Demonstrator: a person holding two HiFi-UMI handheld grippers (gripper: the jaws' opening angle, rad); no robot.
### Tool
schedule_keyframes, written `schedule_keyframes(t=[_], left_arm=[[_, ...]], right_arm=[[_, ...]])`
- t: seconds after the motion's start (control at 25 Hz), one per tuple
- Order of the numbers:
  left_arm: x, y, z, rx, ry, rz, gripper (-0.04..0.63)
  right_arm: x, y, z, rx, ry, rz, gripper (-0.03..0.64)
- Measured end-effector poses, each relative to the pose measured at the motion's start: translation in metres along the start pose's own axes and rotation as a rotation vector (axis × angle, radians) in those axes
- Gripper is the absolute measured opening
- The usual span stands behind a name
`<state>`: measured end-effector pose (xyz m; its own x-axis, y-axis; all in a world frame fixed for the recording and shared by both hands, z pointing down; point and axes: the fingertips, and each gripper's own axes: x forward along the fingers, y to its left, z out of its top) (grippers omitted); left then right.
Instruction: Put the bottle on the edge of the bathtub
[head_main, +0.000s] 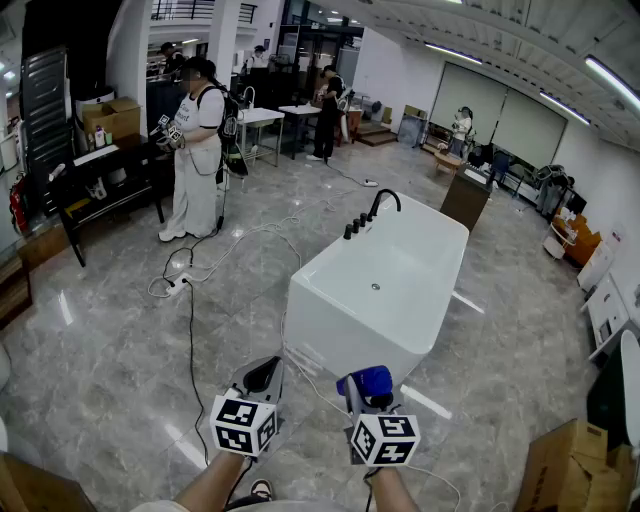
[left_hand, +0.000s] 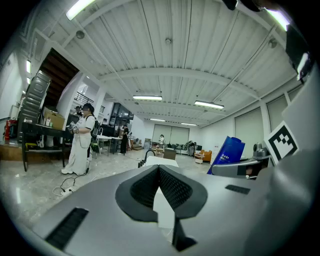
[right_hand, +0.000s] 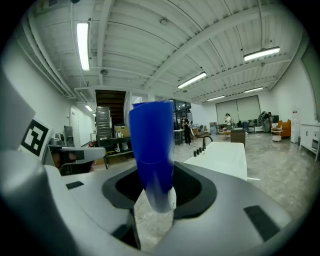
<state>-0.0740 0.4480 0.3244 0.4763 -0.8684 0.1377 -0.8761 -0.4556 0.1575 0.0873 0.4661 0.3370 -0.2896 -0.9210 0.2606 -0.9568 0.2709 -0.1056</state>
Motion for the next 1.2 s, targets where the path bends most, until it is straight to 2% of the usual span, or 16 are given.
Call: schedule_keyframes(t=[0.36,0.6,1.2], left_arm=[[0.001,0.026,-0.001,-0.007,0.015,-0.007,0.015],[0.005,0.047,0.001,-0.011,0.015,-0.025,0.015],[0.032,0.1,-0.022,-0.061,0.077,-0.022,0.015]], right_arm=[[0.015,0.011,-0.004,0.018,0.015,-0.024,0.175],[0.031,0.019,-0.003,0.074,0.016,-0.03,0.175],[0.068,0.019,-0.017,0.11,0.069,-0.074,0.175]])
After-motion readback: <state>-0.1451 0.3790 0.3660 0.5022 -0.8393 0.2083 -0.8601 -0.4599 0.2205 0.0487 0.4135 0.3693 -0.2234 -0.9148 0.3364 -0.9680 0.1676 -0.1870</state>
